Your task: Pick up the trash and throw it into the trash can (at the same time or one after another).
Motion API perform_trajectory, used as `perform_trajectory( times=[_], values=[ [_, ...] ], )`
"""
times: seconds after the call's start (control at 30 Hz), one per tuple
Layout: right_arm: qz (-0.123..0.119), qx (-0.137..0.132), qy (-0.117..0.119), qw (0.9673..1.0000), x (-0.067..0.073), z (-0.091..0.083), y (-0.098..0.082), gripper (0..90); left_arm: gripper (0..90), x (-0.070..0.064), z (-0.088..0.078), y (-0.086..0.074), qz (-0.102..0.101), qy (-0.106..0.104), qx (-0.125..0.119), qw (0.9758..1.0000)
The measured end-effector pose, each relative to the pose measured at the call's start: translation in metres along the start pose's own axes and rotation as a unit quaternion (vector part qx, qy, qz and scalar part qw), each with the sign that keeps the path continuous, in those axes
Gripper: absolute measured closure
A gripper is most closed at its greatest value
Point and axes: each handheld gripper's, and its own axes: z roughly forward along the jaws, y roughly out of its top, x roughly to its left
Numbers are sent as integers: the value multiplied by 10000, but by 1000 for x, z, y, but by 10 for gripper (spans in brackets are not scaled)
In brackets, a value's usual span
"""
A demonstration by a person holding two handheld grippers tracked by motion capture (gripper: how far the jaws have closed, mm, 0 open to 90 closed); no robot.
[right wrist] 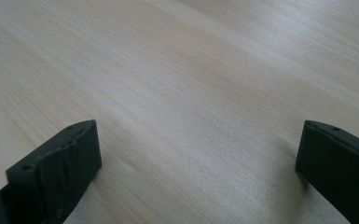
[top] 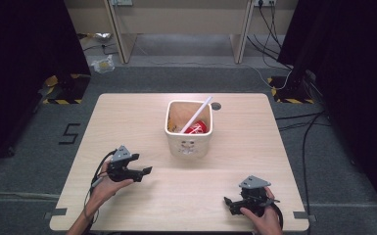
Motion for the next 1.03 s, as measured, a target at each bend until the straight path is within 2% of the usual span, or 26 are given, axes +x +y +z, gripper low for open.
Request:
perform_trajectory(
  times=[0.13, 0.63, 1.03],
  values=[
    [0, 0, -1, 10000, 0, 0, 0, 3, 204, 0, 2, -6, -17, 11, 104, 9999],
    [-1, 1, -1, 10000, 0, 0, 0, 3, 202, -10, 0, -20, 212, 115, 420, 9988],
    [-15, 1, 1, 10000, 0, 0, 0, 3, 200, -9, 3, -29, 213, 180, 564, 9980]
  ],
)
